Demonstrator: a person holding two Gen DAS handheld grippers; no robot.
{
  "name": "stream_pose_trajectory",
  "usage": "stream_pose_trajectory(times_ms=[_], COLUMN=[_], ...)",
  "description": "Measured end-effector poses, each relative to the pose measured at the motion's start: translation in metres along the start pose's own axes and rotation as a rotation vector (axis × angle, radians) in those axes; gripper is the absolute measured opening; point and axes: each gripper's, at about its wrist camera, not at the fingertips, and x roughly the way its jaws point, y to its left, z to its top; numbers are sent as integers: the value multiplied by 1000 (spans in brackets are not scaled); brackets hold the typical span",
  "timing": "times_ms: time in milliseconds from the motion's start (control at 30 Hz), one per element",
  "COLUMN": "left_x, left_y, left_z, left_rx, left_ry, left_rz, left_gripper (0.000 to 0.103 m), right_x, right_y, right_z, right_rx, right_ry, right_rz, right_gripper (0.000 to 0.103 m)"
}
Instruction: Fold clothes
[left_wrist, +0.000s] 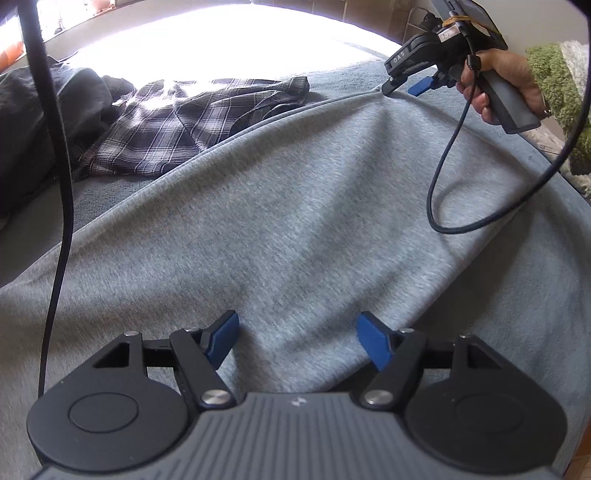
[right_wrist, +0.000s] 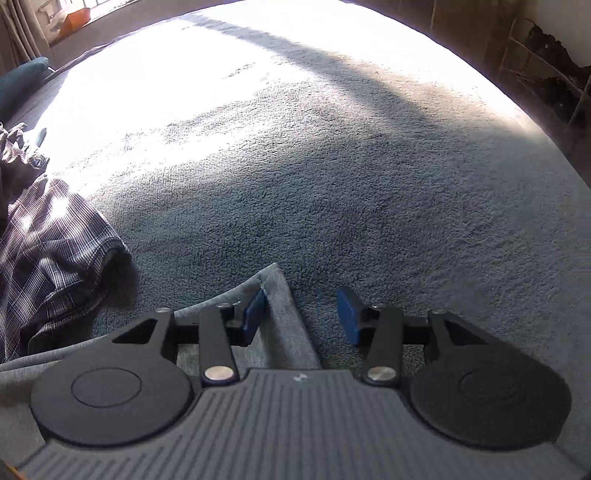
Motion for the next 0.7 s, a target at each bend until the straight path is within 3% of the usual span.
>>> stream_pose_trajectory(times_ms=[33, 133, 300, 400, 467, 533, 567, 633, 667, 700], left_x=[-4, -21, -43, -39, -37, -39, -39, -41, -43, -46], left_y=[2, 14, 62, 101, 126, 146, 155, 174, 181, 187], left_z=[0, 2, 5, -2, -9, -15, -20, -30, -34, -38], left_rx=[-8, -38, -130, -224, -280, -328, -348, -377, -386, -394], left_ry=[-7, -48, -105, -73, -41, -22, -9, 20, 29, 34], left_rz=[9, 44, 184, 292, 367, 421, 445, 489, 512, 527], left_gripper=[71, 70, 70, 70, 70, 70, 70, 70, 70, 70], right_x=[-9, -46, -82, -86, -79, -68, -61, -46, -45, -49], right_y=[-6, -5, 81, 158, 200, 237, 236, 234, 217, 207], right_z=[0, 1, -15, -43, -66, -88, -92, -99, -94, -88], right_rx=[48, 68, -244, -460, -554, -662, -666, -673, -602, -565], right_ry=[-19, -69, 1, 78, 133, 172, 182, 200, 198, 186], right_rz=[-23, 14, 376, 596, 669, 659, 623, 551, 549, 467], right_gripper=[43, 43, 42, 38, 33, 26, 25, 13, 1, 0])
